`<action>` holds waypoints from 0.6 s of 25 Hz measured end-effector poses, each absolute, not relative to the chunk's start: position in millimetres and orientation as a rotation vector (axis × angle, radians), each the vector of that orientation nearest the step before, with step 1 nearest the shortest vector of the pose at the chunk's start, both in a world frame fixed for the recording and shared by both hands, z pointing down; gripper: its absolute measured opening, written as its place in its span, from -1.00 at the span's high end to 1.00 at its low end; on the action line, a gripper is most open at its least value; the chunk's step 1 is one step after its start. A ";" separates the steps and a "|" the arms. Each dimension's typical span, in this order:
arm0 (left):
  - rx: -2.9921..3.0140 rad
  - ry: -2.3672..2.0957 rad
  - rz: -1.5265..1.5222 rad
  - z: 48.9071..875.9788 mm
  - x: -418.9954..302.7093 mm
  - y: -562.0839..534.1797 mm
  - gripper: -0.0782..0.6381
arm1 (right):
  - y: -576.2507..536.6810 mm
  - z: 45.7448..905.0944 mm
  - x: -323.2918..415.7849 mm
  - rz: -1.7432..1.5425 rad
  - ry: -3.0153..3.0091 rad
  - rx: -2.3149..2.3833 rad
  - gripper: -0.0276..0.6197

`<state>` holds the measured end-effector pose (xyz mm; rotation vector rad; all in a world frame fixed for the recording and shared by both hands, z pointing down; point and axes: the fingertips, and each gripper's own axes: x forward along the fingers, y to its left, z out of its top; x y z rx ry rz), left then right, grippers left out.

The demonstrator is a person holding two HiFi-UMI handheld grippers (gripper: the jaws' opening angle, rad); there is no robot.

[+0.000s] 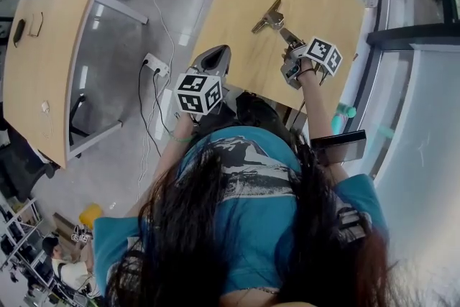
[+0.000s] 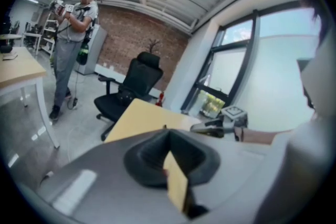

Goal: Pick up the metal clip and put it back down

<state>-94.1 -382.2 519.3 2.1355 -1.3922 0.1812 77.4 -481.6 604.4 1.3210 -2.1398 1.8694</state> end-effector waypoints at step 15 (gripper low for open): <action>2.248 -1.259 0.211 507.3 -100.0 -315.3 0.78 | -337.1 535.1 0.1 1.691 -2.370 1.280 0.73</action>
